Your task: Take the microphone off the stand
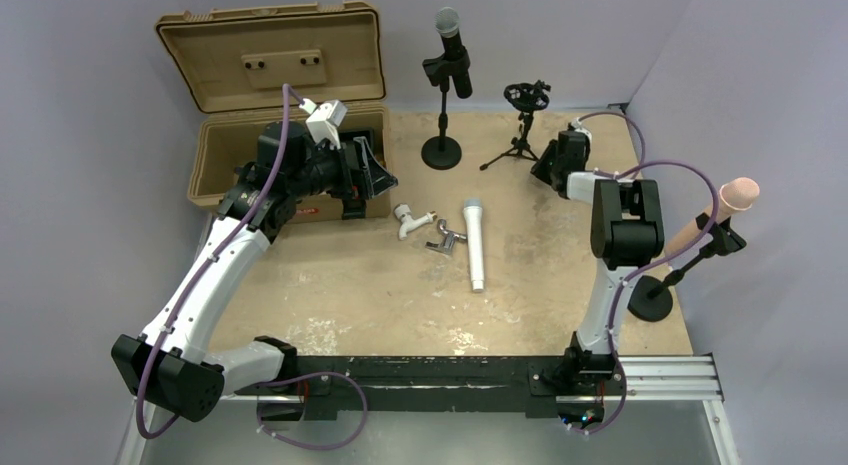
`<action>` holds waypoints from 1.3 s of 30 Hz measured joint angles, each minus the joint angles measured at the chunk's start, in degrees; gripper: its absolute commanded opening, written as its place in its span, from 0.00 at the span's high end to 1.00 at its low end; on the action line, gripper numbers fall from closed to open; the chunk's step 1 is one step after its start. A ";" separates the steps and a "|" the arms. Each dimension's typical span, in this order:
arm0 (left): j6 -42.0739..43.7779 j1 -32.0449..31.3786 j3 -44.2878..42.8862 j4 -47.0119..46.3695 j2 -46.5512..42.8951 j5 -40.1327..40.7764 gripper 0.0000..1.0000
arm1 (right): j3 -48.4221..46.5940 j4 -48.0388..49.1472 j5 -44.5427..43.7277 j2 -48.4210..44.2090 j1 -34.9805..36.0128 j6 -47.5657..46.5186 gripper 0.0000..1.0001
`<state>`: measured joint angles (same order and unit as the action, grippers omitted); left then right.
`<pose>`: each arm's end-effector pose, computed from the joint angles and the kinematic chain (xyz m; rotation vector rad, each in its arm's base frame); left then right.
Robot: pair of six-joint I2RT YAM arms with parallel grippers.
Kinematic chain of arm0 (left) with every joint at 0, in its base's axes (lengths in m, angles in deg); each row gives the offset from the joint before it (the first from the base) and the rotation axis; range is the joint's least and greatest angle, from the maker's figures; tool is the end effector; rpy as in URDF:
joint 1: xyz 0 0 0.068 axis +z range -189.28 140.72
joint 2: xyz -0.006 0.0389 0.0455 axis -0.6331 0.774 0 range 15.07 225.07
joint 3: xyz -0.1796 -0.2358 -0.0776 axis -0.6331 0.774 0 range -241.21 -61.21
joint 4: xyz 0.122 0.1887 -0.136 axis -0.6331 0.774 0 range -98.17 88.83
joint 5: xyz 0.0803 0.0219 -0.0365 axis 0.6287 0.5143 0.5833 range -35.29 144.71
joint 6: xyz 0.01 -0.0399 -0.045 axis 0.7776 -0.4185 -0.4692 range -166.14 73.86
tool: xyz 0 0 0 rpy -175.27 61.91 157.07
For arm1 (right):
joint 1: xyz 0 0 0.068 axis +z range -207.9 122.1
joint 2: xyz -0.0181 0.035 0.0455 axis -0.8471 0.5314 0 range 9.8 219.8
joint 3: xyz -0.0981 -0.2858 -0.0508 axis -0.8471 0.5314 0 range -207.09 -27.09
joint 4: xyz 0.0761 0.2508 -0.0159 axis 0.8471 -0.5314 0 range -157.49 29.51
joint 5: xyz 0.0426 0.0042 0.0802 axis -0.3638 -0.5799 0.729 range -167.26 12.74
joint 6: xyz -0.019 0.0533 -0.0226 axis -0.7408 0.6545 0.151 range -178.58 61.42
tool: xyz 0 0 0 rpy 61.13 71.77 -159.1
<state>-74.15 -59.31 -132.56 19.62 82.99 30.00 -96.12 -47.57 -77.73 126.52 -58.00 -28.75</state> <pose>0.2332 -0.1053 0.4172 0.1475 2.0822 -0.9561 0.4626 -0.0011 0.1704 0.5705 2.1163 0.2854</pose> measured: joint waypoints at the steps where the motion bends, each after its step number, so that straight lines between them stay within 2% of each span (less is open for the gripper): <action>1: 0.00 -0.04 0.00 0.04 0.00 0.00 0.10 | -1.46 -0.39 0.04 1.09 -0.44 -0.04 0.78; 8: 0.00 -0.13 0.00 0.15 0.00 0.00 0.10 | -12.48 -2.58 2.05 8.70 -4.70 1.14 0.77; 12: 0.00 -0.37 0.00 0.15 0.00 0.00 0.10 | -27.39 -7.26 1.95 17.42 -6.05 1.33 0.75; 15: 0.00 -0.37 0.00 0.13 0.00 0.02 0.10 | -35.87 -10.01 2.08 22.08 -6.54 1.07 0.65; 17: 0.00 -0.37 0.00 0.15 0.00 0.00 0.10 | -34.93 -10.34 2.54 21.20 -6.69 0.94 0.54; 19: 0.00 -0.39 0.00 0.15 0.00 -0.04 0.10 | -28.28 -8.17 3.30 16.94 -6.71 1.05 0.46; 23: -0.04 -0.42 0.00 0.13 0.00 -0.37 0.10 | -12.28 -3.19 7.39 5.31 -6.56 0.98 0.39; 25: -0.09 -0.42 0.00 0.13 0.00 -0.46 0.10 | -9.27 -0.92 9.40 2.47 -6.08 0.37 0.38; 29: -0.13 -0.42 0.00 0.13 0.00 -0.63 0.10 | -9.25 3.10 12.04 2.10 -3.32 -1.79 0.40; 39: -0.37 -0.74 0.00 0.11 0.00 -0.59 0.10 | -19.08 2.38 12.22 12.17 1.05 -2.62 0.56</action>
<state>-74.52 -60.06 -132.56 19.73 82.99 29.41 -115.21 -45.18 -65.51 138.70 -56.95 -31.37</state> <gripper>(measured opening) 0.901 0.484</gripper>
